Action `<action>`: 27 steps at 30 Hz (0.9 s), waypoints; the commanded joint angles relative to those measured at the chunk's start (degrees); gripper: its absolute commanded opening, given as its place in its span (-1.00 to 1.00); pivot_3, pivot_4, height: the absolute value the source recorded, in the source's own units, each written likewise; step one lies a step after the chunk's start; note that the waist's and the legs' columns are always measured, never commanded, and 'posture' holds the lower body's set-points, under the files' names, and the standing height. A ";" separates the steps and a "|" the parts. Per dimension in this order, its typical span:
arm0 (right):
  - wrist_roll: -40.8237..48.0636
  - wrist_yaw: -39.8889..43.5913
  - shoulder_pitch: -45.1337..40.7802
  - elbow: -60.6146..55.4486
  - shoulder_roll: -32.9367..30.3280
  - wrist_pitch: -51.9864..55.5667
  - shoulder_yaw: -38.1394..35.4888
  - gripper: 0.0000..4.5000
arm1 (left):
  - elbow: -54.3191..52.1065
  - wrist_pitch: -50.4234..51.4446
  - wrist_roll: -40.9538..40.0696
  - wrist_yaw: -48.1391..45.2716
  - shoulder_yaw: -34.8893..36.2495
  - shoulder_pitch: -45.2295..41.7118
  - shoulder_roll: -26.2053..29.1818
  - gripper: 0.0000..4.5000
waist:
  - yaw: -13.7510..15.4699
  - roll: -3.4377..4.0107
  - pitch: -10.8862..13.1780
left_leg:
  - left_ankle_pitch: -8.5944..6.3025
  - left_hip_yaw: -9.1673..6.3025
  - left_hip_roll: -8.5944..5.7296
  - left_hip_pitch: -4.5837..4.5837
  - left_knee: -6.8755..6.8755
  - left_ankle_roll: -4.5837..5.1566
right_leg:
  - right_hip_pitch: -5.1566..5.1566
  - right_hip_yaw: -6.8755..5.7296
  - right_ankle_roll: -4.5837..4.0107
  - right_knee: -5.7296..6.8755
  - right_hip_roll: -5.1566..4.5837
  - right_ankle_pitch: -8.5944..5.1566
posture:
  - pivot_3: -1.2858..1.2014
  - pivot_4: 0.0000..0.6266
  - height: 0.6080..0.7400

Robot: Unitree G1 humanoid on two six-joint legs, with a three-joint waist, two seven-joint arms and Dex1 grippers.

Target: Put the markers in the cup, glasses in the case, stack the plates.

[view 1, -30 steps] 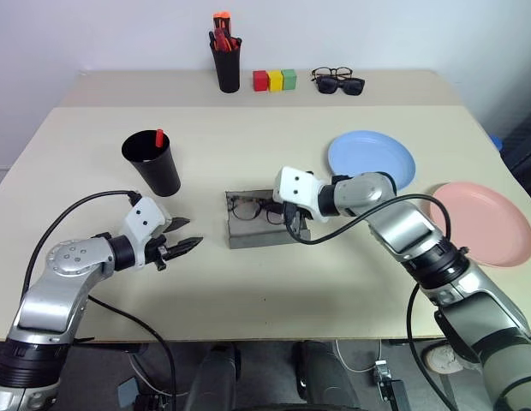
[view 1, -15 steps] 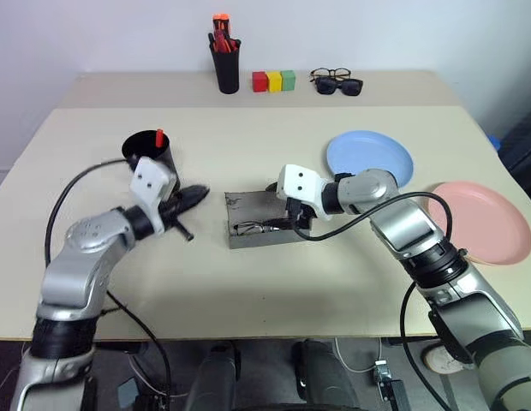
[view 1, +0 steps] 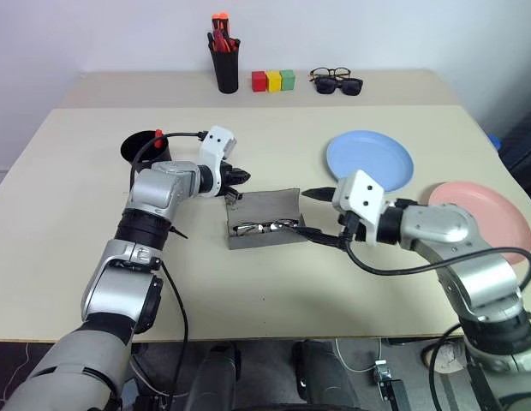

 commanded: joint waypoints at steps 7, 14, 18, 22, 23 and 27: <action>-0.86 -7.34 3.22 -0.90 -0.88 0.30 -4.54 0.52 | -16.96 -1.41 0.23 -14.61 -4.98 6.52 8.15 -0.89 | -0.49 0.01 0.01 | 0.00 0.01 0.02 0.03 -0.02 0.00 | 0.00 0.04 -0.01 0.02 0.00 0.00 | 0.03 -0.52 1.00; -7.69 -12.85 -4.06 13.59 -1.22 -1.67 -1.53 0.52 | -39.36 -0.81 -2.66 -19.41 -5.44 19.20 15.91 -0.89 | -0.45 0.01 0.01 | 0.00 0.06 0.02 0.02 0.00 0.00 | 0.03 0.06 -0.02 -0.01 -0.04 0.00 | 0.03 -0.52 1.00; -16.02 -15.80 -9.48 26.33 -1.56 -6.32 4.60 0.52 | -44.91 -5.43 -4.48 -19.13 -2.77 24.55 16.09 -0.89 | -0.24 0.04 -0.01 | 0.00 0.06 0.03 0.08 -0.05 0.00 | 0.03 0.06 -0.05 -0.01 -0.03 -0.01 | 0.03 -0.52 1.00; -22.70 -17.79 -13.67 38.76 -0.45 -14.58 9.71 0.52 | -45.22 -2.68 -9.06 -14.41 3.38 25.29 11.59 -0.89 | 0.04 0.02 0.01 | 0.00 0.07 0.01 -0.01 0.03 0.00 | 0.03 0.04 -0.03 -0.04 -0.06 0.00 | 0.03 -0.52 1.00; -23.91 -18.83 -14.69 41.64 0.11 -16.74 10.37 0.41 | -45.83 -3.84 -8.97 -13.50 3.98 25.95 11.17 -0.91 | 0.00 0.03 0.01 | 0.00 0.08 0.01 -0.01 0.03 0.00 | 0.02 0.05 -0.03 -0.03 -0.06 0.00 | 0.03 -0.52 1.00; -25.69 -22.50 -16.48 47.64 2.51 -20.65 9.70 -0.29 | -49.27 -3.79 -10.57 -9.49 6.27 29.17 9.61 -0.92 | -0.43 0.04 0.00 | 0.00 0.08 0.01 0.03 -0.02 -0.01 | 0.02 0.06 -0.03 -0.02 -0.05 0.00 | 0.03 -0.52 1.00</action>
